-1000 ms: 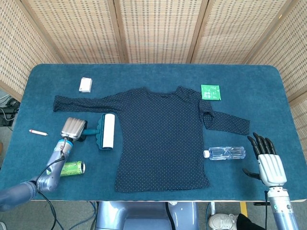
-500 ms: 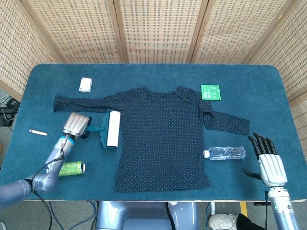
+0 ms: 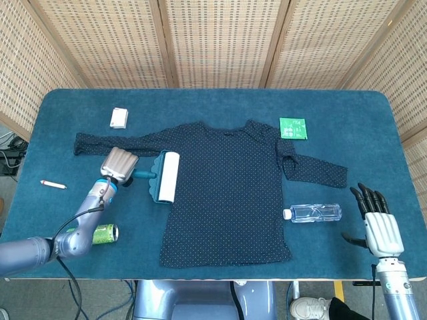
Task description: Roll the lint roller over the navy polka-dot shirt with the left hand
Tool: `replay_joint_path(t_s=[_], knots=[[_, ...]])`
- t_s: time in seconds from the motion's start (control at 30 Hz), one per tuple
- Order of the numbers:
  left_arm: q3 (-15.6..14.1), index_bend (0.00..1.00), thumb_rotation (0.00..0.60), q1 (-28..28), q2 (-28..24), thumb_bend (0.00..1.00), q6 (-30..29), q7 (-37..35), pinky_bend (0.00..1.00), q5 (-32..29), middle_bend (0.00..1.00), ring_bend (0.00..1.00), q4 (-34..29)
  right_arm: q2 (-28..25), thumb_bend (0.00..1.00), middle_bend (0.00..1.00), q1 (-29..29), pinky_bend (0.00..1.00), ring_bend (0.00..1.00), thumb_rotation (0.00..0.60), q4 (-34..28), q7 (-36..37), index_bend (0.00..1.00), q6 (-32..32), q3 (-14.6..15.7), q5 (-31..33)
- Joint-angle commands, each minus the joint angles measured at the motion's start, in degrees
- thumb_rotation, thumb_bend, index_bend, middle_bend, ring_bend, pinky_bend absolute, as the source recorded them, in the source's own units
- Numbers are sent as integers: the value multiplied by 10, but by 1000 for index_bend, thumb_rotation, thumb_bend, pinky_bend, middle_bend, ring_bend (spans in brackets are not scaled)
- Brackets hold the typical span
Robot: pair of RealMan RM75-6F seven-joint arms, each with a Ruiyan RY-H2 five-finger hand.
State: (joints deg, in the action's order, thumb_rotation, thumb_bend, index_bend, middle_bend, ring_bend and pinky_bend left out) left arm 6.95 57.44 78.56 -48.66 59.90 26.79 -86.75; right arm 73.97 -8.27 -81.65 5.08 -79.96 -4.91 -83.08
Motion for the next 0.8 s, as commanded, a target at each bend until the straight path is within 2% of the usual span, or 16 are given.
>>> replay_joint_path(t_s=[0.03,0.2,0.6,0.8], knots=[[-10,914,600,41,12,968,-11,37,695,-65,795,719,2,0,65,0,0,0,0,600,1,2,0,2,-1,2],[-23,918,600,77,39,971,-17,74,695,-128,799,723,30,-3,65,0,-1,0,0,600,2,13,0,5,-2,5],[-40,927,600,132,95,981,-38,132,698,-195,809,734,63,-8,64,0,-3,0,0,600,6,35,0,14,-3,8],[-39,932,600,172,145,988,-59,180,699,-238,816,741,95,-12,65,0,-5,0,0,600,5,47,0,20,0,5]])
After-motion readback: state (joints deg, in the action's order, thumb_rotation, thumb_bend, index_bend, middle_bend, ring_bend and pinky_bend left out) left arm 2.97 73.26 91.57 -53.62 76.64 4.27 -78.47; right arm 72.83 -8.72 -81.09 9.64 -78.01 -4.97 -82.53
